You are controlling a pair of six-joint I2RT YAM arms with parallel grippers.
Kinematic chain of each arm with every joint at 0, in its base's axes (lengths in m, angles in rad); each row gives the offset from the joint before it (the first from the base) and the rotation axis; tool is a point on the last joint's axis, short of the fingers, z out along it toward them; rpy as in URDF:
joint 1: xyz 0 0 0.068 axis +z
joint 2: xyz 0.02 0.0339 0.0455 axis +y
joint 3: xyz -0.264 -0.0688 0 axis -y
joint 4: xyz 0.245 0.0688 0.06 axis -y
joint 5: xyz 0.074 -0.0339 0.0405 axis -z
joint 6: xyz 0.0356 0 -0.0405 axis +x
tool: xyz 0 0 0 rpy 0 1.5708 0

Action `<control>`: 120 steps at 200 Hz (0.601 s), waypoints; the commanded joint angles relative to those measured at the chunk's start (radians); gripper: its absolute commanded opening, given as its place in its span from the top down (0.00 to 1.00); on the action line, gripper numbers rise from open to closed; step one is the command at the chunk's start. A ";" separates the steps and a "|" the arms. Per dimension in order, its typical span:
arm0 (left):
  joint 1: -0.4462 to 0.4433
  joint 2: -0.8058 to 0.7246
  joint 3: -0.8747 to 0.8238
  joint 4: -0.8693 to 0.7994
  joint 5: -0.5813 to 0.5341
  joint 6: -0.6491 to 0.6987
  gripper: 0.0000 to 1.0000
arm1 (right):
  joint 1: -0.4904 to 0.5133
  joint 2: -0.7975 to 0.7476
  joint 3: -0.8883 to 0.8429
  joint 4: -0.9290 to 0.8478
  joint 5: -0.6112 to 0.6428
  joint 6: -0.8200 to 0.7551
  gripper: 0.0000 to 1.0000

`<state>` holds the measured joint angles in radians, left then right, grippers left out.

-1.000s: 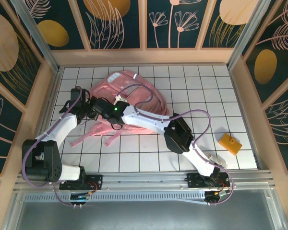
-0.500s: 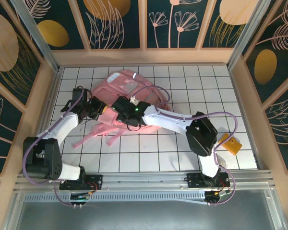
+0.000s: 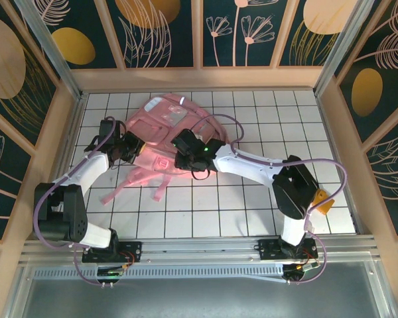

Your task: Pack books, pencil case, and school supplies into a backpack

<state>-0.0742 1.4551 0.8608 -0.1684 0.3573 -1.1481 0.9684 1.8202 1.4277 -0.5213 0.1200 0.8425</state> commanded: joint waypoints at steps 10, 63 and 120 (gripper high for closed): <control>0.022 0.005 -0.036 0.013 -0.044 -0.030 1.00 | -0.007 0.037 0.068 -0.096 0.049 -0.018 0.59; 0.022 -0.007 -0.049 0.014 -0.040 -0.030 1.00 | 0.025 0.136 0.211 -0.224 0.084 0.162 0.60; 0.023 0.007 -0.036 0.023 -0.012 -0.040 1.00 | 0.061 0.193 0.275 -0.311 0.078 0.408 0.57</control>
<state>-0.0635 1.4570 0.8204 -0.1528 0.3542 -1.1507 1.0267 1.9545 1.6226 -0.7326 0.1585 1.1378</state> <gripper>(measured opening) 0.048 0.427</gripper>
